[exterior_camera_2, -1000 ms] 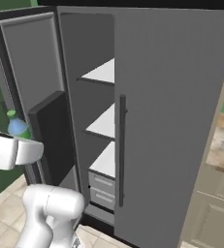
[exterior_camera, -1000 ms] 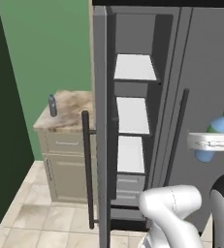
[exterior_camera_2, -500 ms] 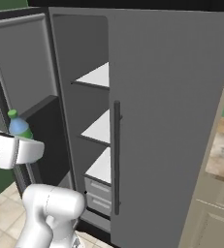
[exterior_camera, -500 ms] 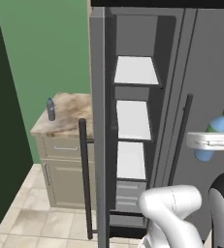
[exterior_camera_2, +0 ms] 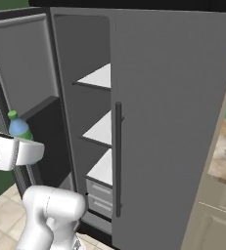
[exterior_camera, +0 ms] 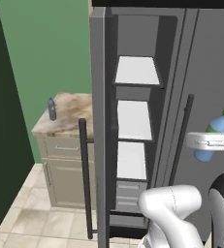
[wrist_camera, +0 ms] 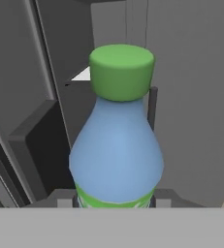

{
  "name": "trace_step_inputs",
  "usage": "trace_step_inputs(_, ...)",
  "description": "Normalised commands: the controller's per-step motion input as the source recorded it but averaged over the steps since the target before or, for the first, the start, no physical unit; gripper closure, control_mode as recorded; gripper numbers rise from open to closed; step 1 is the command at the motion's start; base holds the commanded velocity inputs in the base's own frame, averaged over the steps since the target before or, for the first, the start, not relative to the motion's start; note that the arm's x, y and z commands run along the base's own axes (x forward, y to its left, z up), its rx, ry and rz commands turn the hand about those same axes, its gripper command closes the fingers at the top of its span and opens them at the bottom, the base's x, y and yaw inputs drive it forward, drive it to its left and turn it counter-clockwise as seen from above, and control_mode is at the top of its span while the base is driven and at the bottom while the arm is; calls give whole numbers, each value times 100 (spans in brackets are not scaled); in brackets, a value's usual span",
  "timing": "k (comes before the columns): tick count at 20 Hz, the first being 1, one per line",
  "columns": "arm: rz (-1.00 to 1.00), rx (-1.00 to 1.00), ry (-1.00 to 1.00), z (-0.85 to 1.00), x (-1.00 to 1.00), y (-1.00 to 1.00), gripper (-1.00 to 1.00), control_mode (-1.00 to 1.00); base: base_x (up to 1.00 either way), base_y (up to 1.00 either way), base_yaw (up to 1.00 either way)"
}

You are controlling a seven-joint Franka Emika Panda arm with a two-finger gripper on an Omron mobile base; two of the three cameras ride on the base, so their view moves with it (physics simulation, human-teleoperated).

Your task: Take the bottled waters from the counter and place them in the freezer to freeze. Close the freezer door after placing the bottles.

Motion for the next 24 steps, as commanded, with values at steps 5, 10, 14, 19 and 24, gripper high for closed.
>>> trace_step_inputs(5,0,0,0,0,0,0,100,100,37,-25,0)
trace_step_inputs(10,0,0,0,0,0,0,100,100,36,-17,-1)
trace_step_inputs(14,0,0,0,0,0,0,100,100,41,-15,-1)
trace_step_inputs(19,0,0,0,0,0,0,100,100,3,-40,-1)
trace_step_inputs(24,0,0,0,0,0,0,100,100,-11,-31,-2)
